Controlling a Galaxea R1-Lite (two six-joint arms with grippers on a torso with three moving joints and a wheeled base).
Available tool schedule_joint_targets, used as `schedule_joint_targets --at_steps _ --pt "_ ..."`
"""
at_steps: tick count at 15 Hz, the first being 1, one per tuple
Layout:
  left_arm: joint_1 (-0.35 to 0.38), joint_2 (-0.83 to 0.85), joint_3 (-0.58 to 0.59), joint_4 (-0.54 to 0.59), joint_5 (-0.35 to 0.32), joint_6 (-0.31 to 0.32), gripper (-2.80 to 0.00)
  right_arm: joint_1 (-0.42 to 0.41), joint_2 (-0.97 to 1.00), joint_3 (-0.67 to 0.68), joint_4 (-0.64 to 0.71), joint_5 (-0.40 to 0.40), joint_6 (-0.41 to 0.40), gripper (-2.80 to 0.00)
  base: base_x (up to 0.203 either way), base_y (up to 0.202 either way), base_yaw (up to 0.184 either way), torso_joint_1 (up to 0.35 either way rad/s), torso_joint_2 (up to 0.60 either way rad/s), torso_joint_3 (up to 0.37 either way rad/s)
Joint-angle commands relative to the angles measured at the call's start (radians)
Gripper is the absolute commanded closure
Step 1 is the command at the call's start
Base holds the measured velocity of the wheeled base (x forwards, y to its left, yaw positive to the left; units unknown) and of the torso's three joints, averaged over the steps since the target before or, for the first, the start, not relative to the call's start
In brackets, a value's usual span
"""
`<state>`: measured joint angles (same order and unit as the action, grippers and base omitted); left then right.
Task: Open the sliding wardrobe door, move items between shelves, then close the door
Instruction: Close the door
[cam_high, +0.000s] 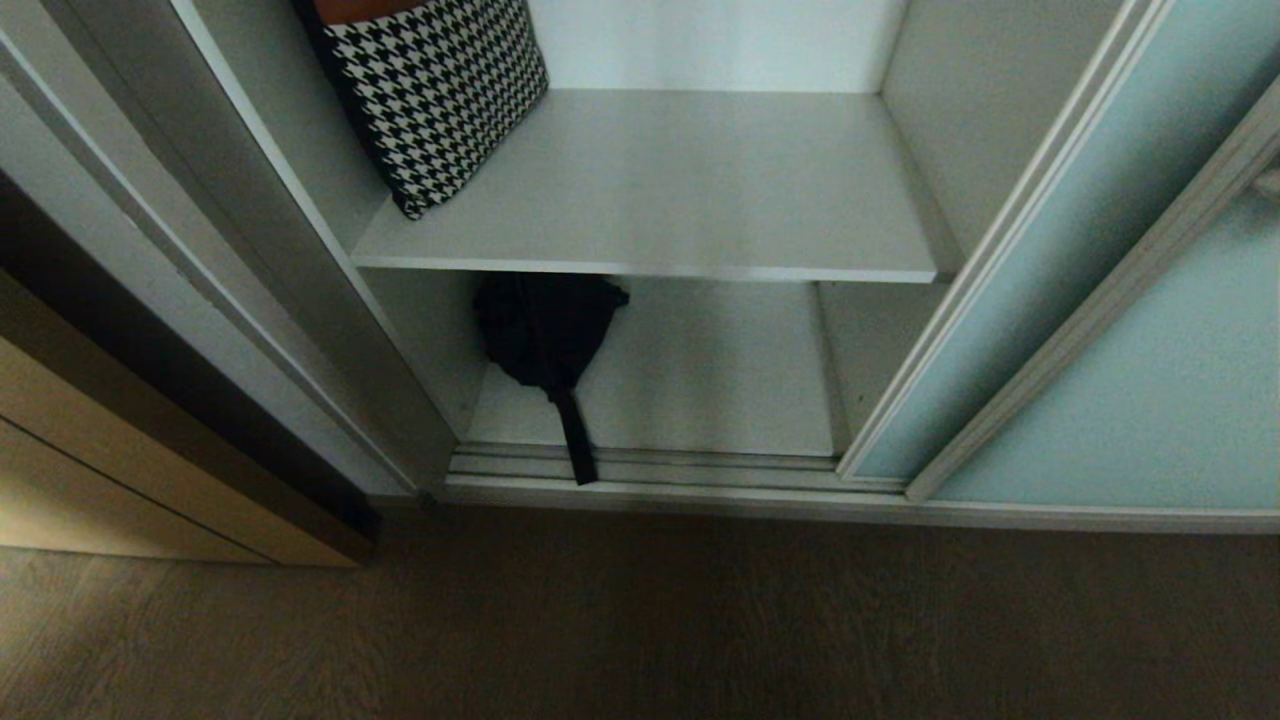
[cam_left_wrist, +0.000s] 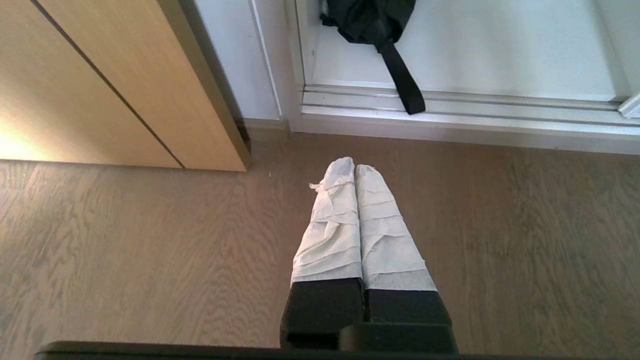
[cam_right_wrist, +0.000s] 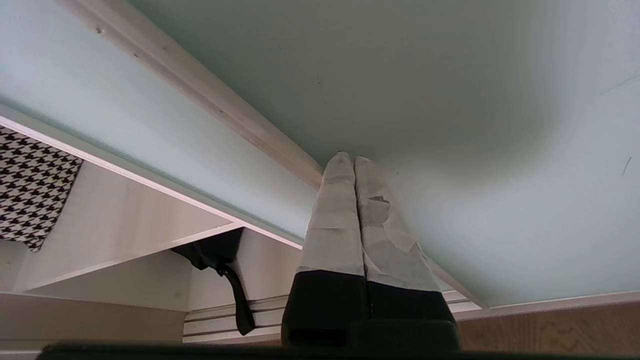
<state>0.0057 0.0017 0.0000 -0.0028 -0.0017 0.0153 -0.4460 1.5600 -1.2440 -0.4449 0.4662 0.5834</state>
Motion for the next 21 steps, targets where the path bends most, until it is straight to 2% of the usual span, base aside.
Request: schedule_joint_targets --at_steps 1,8,12,15,19,21 --pt "0.0 0.001 0.0 0.0 0.0 0.0 0.0 0.013 0.009 -0.002 -0.003 0.003 0.003 0.0 0.0 0.0 0.0 0.0 0.0 0.0" --pt "0.0 0.001 0.0 0.0 0.0 0.0 0.0 0.067 0.019 0.002 -0.003 0.006 -0.004 0.0 0.0 0.0 0.0 0.0 0.0 0.0" --pt "0.0 0.001 0.0 0.0 0.0 0.0 0.0 0.157 0.013 0.0 -0.004 0.005 -0.007 0.0 0.0 0.0 0.0 0.0 0.0 0.0" --pt "0.0 0.001 0.0 0.0 0.0 0.0 0.0 0.278 0.001 -0.001 -0.004 0.004 -0.021 0.0 0.0 0.0 0.0 0.0 0.0 0.0" --pt "0.0 0.001 0.0 0.0 0.0 0.0 0.0 0.498 -0.043 0.018 0.0 -0.051 -0.12 0.0 0.0 0.0 0.0 0.0 0.0 0.0" --pt "0.0 0.001 0.0 0.0 0.0 0.0 0.0 0.597 -0.089 0.091 -0.003 -0.106 -0.194 0.0 0.0 0.0 0.0 0.0 0.0 0.0"
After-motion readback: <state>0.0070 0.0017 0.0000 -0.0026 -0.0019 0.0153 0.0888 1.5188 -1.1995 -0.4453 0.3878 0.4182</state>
